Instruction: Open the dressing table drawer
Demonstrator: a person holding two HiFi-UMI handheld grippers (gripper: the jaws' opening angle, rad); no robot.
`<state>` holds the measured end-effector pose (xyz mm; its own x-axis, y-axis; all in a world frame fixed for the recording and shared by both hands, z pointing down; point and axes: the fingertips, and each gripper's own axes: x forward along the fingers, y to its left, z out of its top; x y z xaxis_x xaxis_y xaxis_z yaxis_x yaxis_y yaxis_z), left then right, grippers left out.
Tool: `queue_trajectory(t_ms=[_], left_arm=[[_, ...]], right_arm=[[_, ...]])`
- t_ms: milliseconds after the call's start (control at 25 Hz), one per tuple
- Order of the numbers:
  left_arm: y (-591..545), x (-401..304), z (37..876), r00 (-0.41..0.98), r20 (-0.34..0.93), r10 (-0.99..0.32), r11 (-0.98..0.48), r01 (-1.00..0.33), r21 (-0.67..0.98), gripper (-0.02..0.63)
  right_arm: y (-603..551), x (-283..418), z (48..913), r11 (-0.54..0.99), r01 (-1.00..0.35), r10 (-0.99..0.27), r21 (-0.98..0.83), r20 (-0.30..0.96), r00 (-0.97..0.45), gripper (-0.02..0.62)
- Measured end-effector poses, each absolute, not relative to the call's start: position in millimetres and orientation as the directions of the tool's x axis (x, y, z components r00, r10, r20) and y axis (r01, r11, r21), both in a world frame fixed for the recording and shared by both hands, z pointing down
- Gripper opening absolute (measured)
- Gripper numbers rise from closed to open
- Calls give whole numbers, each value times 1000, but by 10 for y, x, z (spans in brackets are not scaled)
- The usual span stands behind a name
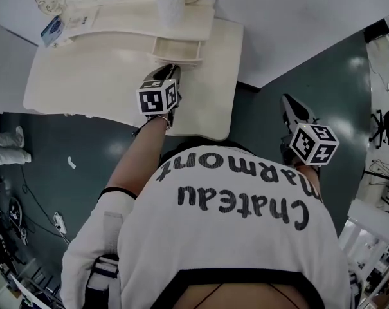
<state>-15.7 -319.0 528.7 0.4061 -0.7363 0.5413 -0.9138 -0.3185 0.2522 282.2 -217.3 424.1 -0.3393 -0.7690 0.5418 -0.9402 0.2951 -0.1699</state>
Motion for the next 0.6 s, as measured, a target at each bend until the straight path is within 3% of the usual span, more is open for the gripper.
queue_trajectory(t_ms=[600], left_arm=[[-3165,-117,5281,411,536,-737,-349,-911,219,94]], right_arm=[[-1986,2796,4298,287,-948,-750,-140,582,-313,28]])
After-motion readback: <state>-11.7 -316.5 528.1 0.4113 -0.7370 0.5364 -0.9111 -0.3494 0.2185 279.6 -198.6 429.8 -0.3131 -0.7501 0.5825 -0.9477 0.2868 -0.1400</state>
